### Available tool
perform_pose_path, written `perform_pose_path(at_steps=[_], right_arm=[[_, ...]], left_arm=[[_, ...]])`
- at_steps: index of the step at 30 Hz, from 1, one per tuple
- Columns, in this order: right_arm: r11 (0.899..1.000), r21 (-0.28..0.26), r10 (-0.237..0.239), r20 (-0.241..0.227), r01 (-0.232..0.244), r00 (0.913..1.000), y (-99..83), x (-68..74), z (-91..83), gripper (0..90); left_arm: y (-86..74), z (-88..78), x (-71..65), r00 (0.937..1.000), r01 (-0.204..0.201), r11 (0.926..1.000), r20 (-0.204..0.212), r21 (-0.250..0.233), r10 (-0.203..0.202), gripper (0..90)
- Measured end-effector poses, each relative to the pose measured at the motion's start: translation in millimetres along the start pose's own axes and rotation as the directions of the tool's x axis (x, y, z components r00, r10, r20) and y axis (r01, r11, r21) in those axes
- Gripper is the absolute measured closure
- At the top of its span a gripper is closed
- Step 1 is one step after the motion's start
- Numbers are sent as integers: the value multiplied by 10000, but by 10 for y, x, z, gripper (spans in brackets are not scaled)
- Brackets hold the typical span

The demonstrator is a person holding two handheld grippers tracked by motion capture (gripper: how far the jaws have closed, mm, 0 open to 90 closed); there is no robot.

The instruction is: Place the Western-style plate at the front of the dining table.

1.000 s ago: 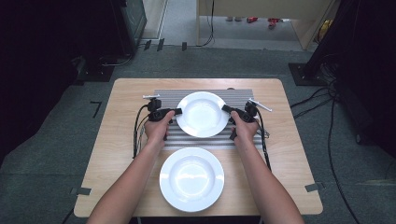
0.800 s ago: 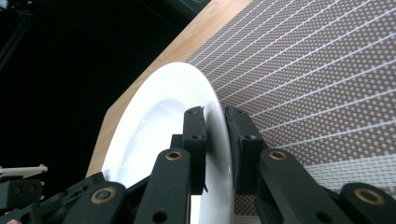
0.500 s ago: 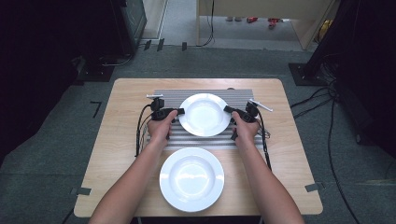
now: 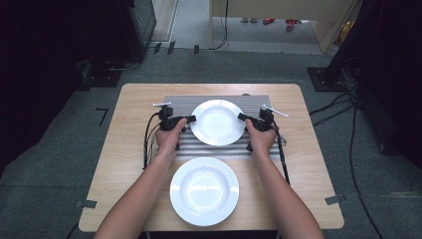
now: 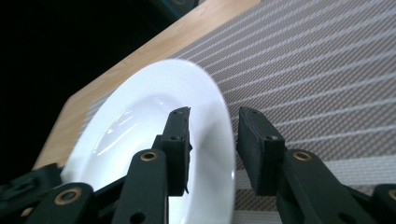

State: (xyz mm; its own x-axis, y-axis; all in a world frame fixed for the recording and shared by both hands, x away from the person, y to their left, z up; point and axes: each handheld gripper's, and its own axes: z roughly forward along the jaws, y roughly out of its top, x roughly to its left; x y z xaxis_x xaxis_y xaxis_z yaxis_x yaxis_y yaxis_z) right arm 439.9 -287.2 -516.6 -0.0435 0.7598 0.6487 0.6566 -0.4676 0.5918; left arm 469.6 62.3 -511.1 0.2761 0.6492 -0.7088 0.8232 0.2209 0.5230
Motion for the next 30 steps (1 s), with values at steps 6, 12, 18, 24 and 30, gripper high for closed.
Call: perform_pose_path(at_steps=[6, 12, 18, 24, 30], right_arm=[[9969, 285, -723, -241, 730, 9971, 107, 61, -73, 561], [9862, 304, -1624, -151, 1628, 9866, 233, 235, -173, 503], [9653, 582, -2540, -145, 2544, 9671, 345, 349, -292, 428], [9450, 490, -3238, 5, 3234, 9461, 393, 427, -414, 391], [9370, 521, -3465, 136, 3454, 9379, 449, 394, -636, 317]], left_arm=[[24, -75, -101, 9985, -492, 9983, -245, -321, 484, 554], [71, -226, -286, 9888, -1467, 9866, -383, -713, 1443, 495], [81, -378, -378, 9726, -2289, 9684, -655, -985, 2233, 460], [57, -547, -396, 9648, -2607, 9581, -677, -1190, 2541, 418], [-21, -881, -440, 9529, -3021, 9431, -711, -1389, 2948, 374]])
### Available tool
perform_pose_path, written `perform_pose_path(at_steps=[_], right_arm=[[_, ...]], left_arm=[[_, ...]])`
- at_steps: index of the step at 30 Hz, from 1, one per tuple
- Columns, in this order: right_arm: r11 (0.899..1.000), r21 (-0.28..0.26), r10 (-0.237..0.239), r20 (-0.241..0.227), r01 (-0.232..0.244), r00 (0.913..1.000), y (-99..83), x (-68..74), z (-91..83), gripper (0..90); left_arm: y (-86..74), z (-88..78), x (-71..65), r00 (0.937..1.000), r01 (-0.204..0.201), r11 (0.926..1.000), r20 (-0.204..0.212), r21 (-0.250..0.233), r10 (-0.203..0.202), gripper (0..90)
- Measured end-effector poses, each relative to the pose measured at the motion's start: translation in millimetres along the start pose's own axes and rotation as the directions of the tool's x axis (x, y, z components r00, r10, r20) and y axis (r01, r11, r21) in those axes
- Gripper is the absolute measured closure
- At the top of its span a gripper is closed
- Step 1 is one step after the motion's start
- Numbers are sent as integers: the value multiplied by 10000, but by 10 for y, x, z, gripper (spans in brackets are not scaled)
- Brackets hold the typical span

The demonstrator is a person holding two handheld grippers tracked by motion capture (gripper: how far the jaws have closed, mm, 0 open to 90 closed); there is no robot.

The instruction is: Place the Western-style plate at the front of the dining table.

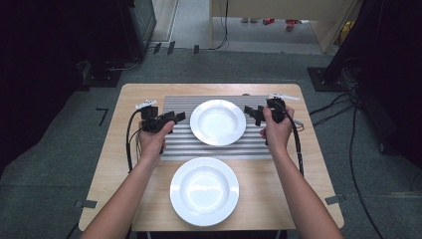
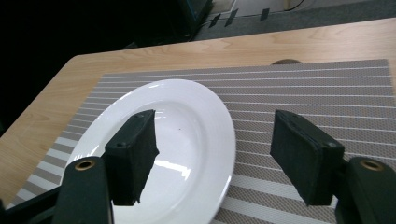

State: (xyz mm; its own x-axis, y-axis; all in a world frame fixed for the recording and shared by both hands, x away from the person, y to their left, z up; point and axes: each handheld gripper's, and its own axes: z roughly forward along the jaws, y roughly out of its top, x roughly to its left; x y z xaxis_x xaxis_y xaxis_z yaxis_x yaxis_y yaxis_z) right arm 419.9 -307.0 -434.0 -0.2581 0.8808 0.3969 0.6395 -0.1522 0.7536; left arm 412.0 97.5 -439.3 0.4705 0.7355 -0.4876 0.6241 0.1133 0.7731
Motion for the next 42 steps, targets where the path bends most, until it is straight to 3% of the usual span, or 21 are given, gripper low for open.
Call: perform_pose_path(at_steps=[9, 14, 17, 22, 42], right_arm=[[9995, -91, -304, 451, 308, 9985, -97, -69, -195, 260], [9988, -119, -476, 508, 483, 9976, -213, -99, -322, 235], [9987, -137, -477, 532, 485, 9974, -245, -115, -355, 231], [9989, -160, -425, 546, 434, 9976, -334, -163, -465, 232], [9993, -356, -106, 896, 138, 9959, -670, -473, -1028, 228]], left_arm=[[-23, -260, -54, 9966, -743, 9971, -375, -159, 737, 300], [-81, -383, -112, 9860, -1347, 9906, -1023, -239, 1316, 247], [-121, -444, -107, 9892, -1282, 9914, -747, -273, 1258, 259], [-210, -527, -107, 9848, -1513, 9884, -878, -123, 1497, 257], [-517, -900, -67, 9806, -1557, 9877, -1223, -132, 1530, 265]])
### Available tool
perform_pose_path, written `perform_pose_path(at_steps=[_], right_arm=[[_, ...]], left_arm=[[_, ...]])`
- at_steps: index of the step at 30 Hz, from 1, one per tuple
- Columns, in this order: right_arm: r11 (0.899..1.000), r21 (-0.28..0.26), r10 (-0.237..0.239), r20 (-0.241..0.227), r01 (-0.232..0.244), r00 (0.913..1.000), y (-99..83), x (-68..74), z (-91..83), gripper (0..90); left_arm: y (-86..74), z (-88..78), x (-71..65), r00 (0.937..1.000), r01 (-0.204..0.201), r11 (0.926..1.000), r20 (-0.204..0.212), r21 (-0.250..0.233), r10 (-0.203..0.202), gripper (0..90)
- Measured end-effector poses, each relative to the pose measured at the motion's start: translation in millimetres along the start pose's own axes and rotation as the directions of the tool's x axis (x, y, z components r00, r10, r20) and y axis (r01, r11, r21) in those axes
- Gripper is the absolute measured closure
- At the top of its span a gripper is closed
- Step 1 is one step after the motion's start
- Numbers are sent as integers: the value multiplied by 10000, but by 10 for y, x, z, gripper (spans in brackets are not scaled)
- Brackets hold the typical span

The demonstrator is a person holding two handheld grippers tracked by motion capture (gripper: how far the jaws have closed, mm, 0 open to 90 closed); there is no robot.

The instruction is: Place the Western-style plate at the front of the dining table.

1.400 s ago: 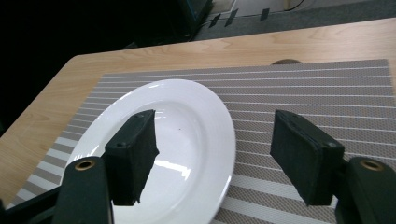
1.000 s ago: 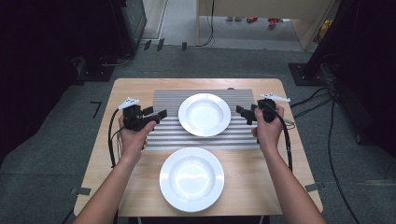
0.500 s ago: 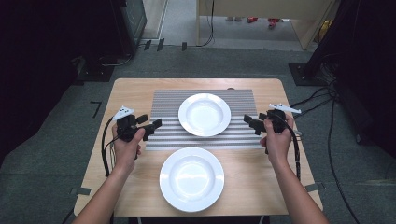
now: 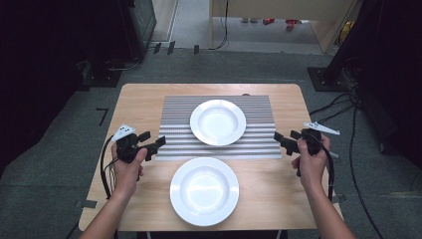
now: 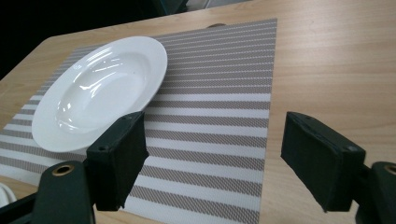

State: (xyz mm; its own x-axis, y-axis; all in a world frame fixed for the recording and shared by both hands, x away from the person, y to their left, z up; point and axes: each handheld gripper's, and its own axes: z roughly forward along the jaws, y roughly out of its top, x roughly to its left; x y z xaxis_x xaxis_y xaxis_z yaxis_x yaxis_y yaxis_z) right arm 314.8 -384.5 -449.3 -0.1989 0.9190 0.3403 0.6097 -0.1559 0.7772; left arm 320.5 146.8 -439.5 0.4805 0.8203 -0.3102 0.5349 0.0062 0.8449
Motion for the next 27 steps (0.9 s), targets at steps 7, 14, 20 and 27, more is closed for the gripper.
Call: perform_pose_path(at_steps=[7, 14, 20, 27], right_arm=[[9997, 0, 257, 54, -257, 9997, -142, -128, -159, 227], [9991, -93, 414, 76, -413, 9991, -298, -233, -306, 228], [9982, -222, 570, 181, -566, 9982, -391, -292, -396, 231], [9970, -200, 754, 332, -747, 9966, -540, -386, -514, 232]], left_arm=[[-118, -116, 35, 9999, 28, 10000, -127, 94, -27, 268], [-202, -246, 107, 9993, 150, 9999, -328, -4, -150, 270], [-292, -359, 137, 9986, 127, 9999, -523, 0, -127, 270], [-423, -435, 158, 9976, 161, 9998, -675, 121, -152, 271]])
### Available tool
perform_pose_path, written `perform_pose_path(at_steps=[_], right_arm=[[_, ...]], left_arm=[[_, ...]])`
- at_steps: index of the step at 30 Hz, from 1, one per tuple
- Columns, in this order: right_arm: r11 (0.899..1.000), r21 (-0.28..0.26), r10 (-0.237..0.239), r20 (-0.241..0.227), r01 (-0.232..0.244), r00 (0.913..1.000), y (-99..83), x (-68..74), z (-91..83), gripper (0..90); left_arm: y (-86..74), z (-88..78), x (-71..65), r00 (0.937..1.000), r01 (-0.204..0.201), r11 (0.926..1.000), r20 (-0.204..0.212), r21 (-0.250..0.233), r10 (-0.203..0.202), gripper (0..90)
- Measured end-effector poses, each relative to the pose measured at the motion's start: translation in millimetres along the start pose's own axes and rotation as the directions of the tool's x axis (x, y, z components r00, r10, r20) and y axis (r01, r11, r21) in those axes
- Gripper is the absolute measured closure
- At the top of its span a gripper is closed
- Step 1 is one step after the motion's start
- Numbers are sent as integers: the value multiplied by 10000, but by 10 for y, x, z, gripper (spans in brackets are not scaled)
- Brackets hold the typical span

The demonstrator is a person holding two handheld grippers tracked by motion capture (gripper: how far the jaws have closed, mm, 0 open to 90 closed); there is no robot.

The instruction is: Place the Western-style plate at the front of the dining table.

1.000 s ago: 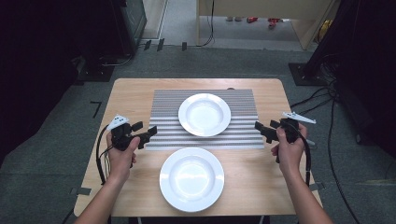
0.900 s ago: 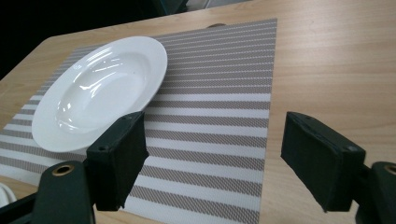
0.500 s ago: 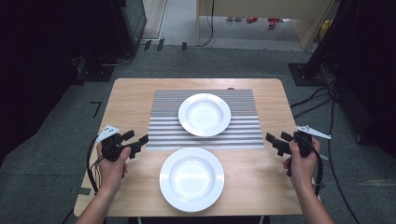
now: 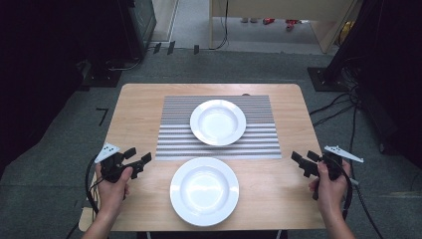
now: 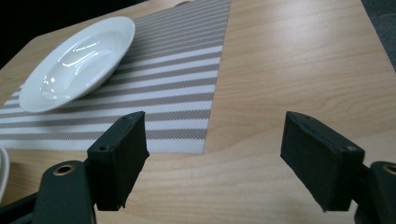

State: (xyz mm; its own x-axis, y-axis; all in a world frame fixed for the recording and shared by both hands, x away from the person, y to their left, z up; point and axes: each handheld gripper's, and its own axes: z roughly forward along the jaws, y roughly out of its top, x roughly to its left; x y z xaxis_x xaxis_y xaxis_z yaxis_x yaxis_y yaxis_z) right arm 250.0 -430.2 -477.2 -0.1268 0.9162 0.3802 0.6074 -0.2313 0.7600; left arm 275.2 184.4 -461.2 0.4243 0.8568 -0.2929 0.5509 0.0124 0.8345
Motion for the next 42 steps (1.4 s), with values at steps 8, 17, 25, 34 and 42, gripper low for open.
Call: perform_pose_path(at_steps=[8, 17, 25, 34, 42], right_arm=[[9998, 66, 198, 333, -200, 9992, -201, -162, -165, 232], [9981, 93, 606, 705, -614, 9957, -423, -367, -347, 230], [9972, 266, 666, 1038, -697, 9924, -565, -458, -404, 228], [9980, 633, -72, 1581, -29, 9874, -617, -362, -314, 220], [9830, 1114, -1693, 2443, 1458, 9548, -675, -188, -220, 188]], left_arm=[[-129, -107, 39, 9997, -50, 10000, -223, 68, 51, 271], [-323, -253, 124, 9962, -311, 9989, -808, 358, 339, 277], [-464, -306, 195, 9901, -341, 9977, -1340, 590, 418, 275], [-622, -200, 239, 9785, -444, 9912, -1946, 1248, 683, 272], [-683, -116, 162, 9559, -1017, 9753, -2522, 1962, 1504, 267]])
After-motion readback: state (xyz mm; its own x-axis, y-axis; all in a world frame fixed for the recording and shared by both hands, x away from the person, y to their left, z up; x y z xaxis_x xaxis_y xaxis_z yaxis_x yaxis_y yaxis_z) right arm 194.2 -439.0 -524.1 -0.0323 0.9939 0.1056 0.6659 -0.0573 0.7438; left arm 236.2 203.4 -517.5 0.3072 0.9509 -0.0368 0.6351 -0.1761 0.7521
